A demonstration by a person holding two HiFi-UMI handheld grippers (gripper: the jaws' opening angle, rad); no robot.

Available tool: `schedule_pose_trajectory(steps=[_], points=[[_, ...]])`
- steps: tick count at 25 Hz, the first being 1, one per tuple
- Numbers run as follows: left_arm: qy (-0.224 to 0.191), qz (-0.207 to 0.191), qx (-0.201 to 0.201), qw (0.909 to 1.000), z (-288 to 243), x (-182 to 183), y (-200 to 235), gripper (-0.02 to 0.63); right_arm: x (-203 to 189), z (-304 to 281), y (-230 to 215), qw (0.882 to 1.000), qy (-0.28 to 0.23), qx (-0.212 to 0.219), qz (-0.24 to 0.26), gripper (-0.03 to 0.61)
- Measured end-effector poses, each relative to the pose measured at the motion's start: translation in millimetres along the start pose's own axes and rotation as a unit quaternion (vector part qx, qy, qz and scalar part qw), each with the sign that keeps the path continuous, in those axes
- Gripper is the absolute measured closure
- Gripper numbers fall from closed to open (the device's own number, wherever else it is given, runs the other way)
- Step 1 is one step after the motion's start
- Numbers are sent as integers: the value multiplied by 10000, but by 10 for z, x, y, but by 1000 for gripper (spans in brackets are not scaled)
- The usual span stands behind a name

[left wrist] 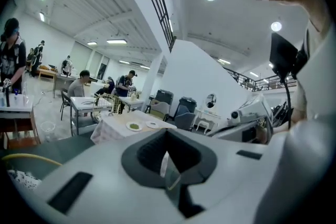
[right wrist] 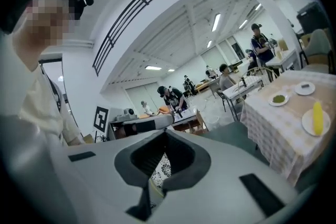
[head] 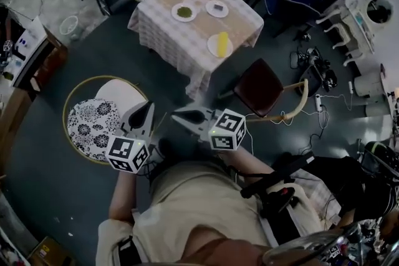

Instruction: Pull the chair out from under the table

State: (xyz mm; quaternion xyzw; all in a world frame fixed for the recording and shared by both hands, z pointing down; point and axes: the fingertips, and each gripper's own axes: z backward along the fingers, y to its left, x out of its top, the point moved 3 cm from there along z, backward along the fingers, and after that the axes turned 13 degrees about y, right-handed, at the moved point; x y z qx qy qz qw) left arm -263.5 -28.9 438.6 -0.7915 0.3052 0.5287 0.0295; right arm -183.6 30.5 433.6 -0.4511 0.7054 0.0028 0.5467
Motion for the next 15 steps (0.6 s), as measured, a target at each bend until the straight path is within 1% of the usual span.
schedule_pose_trajectory(steps=[3, 5, 7, 11, 15], points=[[-126, 54, 108, 9998, 55, 83, -35, 607, 91, 78, 50, 9993, -75, -21, 358, 566], [-186, 130, 124, 9997, 34, 109, -112, 607, 95, 199, 62, 9982, -135, -117, 569, 566], [-217, 115, 93, 9997, -16, 168, -249, 606, 93, 371, 59, 9968, -232, -246, 727, 566], [-306, -223, 97, 9992, -146, 393, -598, 606, 111, 758, 26, 9931, -437, -465, 986, 566], [-294, -524, 147, 9981, -320, 515, -996, 606, 30, 1170, -8, 9917, -654, -541, 964, 566]])
